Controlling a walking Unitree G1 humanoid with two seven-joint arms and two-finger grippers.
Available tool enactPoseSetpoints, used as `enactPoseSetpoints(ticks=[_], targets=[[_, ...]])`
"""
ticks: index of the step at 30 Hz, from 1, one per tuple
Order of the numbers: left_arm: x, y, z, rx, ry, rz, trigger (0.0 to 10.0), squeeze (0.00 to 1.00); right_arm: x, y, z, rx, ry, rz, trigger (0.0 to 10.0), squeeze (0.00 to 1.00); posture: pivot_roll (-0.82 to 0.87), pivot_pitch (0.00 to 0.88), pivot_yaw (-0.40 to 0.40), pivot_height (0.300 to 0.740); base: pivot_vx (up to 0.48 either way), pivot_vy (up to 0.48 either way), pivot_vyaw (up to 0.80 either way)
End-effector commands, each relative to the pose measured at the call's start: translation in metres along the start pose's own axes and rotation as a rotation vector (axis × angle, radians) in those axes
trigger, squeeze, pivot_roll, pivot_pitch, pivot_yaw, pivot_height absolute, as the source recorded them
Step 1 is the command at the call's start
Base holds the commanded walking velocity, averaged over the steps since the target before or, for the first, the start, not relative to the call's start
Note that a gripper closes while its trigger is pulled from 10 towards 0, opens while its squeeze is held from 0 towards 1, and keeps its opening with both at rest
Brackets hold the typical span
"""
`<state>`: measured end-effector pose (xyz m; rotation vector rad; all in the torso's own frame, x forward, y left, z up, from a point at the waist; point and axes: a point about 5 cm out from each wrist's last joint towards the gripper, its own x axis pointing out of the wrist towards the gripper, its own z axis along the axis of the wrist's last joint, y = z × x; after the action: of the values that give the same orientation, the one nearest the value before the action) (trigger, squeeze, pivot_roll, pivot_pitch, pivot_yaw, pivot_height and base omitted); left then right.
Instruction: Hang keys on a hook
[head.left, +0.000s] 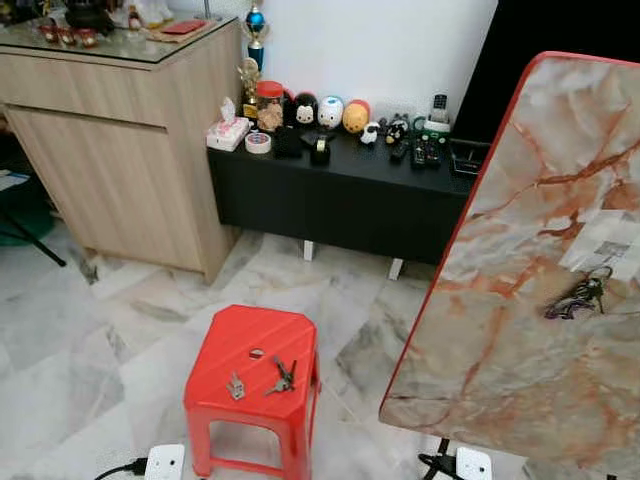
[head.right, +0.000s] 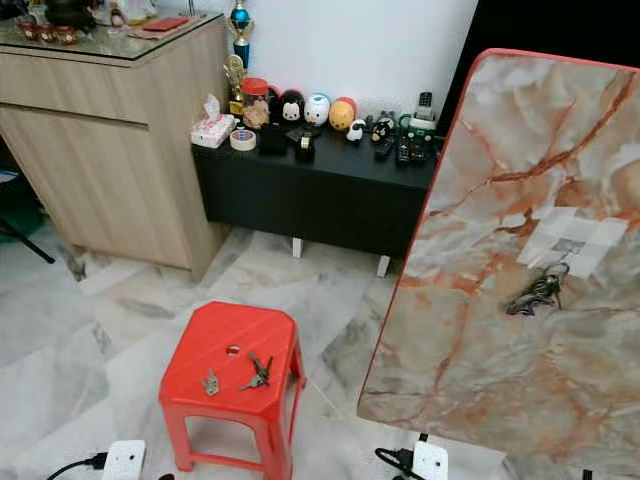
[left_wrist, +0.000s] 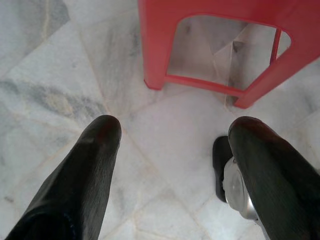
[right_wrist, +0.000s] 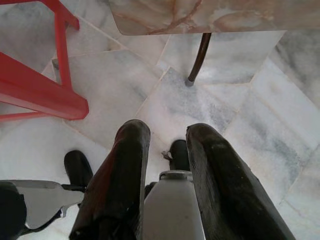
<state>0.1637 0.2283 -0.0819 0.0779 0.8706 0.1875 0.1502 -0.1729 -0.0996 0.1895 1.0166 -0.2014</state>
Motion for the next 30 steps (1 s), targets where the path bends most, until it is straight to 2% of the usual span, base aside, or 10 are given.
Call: enactPoseSetpoints(ticks=[1,15,30], targets=[[-0.0001,0.0022,-0.0013,-0.001,0.013,0.011,10.0,0.0,0.0,0.0004,-0.0003,0.0,0.001,-0.001,10.0,0.0,0.06,0.0,-0.07,0.74,0.0,0.48,0.0],[-0.0002,0.0101,-0.0007,-0.004,0.012,0.02,10.0,0.0,0.0002,0.0012,0.0007,-0.004,0.0,0.002,10.0,0.0,0.06,0.0,-0.07,0.74,0.0,0.48,0.0],[0.0002,0.0071,0.0011,-0.004,0.002,0.016,10.0,0.0,0.0003,0.0016,0.0021,-0.003,-0.009,0.006,10.0,0.0,0.06,0.0,-0.073,0.74,0.0,0.48,0.0]])
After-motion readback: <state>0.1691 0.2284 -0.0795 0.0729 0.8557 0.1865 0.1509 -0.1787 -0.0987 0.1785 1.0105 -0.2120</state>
